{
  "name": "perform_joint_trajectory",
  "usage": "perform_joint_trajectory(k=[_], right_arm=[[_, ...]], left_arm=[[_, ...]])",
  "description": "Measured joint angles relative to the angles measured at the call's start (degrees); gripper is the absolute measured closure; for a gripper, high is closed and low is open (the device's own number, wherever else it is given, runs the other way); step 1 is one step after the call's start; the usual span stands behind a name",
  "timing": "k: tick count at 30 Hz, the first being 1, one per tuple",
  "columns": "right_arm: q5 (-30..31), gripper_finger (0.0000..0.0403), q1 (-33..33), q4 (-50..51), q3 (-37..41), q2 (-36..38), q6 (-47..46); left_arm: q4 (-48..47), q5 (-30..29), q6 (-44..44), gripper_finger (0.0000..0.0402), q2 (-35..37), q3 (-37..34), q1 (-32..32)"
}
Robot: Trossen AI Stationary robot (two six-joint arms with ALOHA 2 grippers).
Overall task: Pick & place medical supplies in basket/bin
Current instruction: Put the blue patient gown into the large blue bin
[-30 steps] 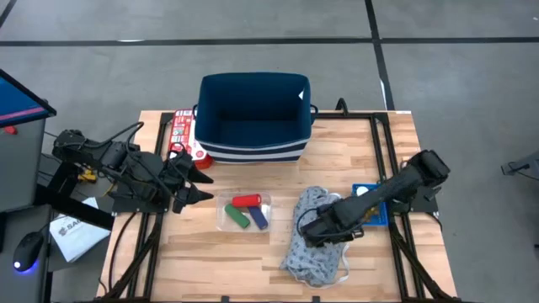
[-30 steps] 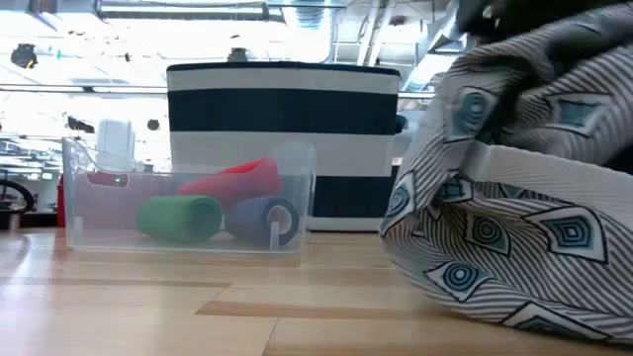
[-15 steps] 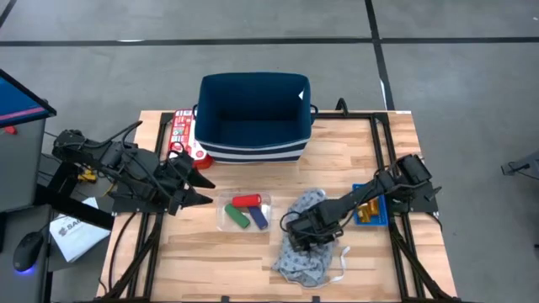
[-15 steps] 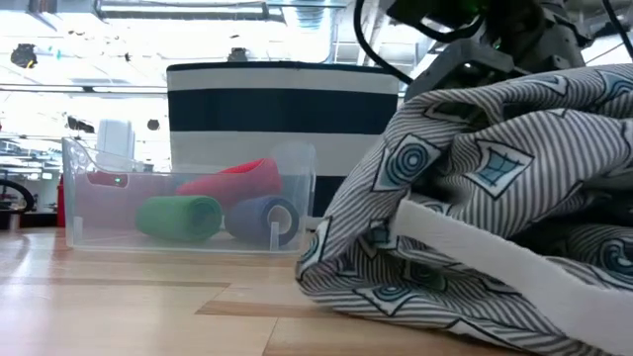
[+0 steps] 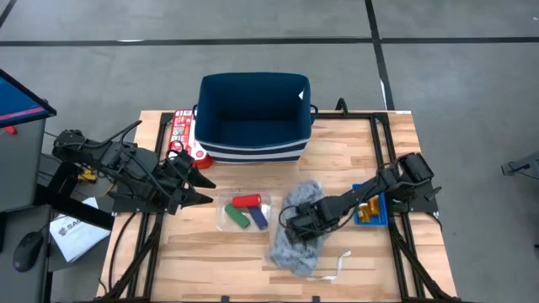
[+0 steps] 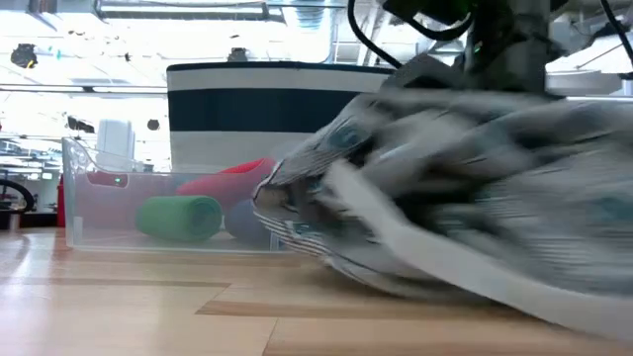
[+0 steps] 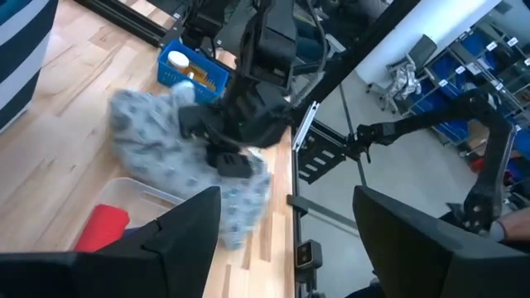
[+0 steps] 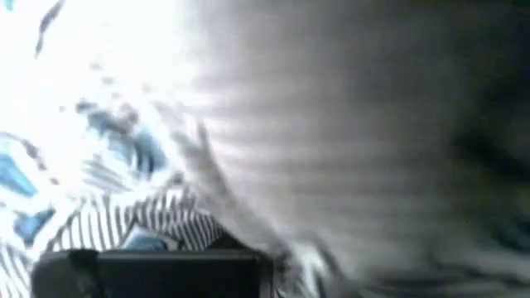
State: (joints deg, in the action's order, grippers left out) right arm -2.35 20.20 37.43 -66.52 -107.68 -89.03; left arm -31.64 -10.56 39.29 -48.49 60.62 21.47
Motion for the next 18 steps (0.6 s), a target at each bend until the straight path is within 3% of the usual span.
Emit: perform_joint_trajectory(k=[5,12,18], right_arm=[[8.73,0.0371,-0.92,3.16,0.27,6.90,-0.97],[13.08,0.0371,-1.33,7.26,-0.17,14.85,1.15],[17.79,0.0371,-1.26,17.20,-6.21,16.09,4.30]], left_arm=[[0.03,-1.27,0.00,0.0135,0.00,0.00,0.00],[1.32,-1.76,0.01,0.0135,0.00,0.00,0.00],[2.56,-3.00,0.07,0.0135,0.00,0.00,0.00]])
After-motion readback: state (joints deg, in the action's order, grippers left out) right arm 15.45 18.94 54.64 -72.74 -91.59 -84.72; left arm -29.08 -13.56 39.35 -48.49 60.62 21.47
